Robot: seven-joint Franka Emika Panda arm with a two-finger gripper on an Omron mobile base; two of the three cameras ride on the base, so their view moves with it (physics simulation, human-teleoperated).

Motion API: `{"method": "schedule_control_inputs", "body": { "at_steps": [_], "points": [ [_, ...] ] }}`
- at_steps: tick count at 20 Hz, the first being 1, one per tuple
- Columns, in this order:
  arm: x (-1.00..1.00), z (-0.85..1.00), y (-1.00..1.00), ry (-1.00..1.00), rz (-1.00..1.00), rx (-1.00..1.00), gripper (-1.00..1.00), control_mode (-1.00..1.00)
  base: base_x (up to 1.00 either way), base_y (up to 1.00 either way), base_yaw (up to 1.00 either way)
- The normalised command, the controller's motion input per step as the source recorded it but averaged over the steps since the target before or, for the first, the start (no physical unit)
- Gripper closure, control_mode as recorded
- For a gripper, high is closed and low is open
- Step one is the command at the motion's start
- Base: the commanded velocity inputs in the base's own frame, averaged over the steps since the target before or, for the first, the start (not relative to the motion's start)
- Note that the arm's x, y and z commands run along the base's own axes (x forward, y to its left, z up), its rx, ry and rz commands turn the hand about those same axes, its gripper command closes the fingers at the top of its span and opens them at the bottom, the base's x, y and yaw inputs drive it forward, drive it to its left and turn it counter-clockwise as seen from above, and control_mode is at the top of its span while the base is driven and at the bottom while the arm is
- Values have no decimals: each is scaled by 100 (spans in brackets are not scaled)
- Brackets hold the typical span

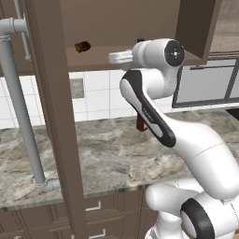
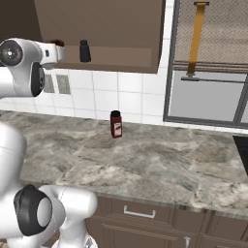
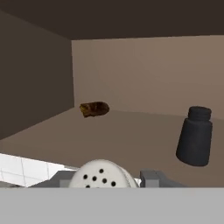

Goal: Pick the shaker and shaker from the counter and place them in the cabinet.

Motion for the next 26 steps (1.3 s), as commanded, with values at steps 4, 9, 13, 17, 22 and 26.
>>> {"method": "schedule_control_inputs", "body": {
  "at_steps": [4,9,13,17,22,26],
  "points": [
    [23,-16,0,0,0,6,100,-100,0,0,0],
    [15,0,0,0,0,2,100,-100,0,0,0],
    [12,9,0,0,0,2,100,-100,0,0,0],
    [26,0,0,0,0,3,100,-100,0,0,0],
    [28,0,0,3,1,3,100,-100,0,0,0],
    [36,0,0,16,1,9,100,-100,0,0,0]
  ]
}}
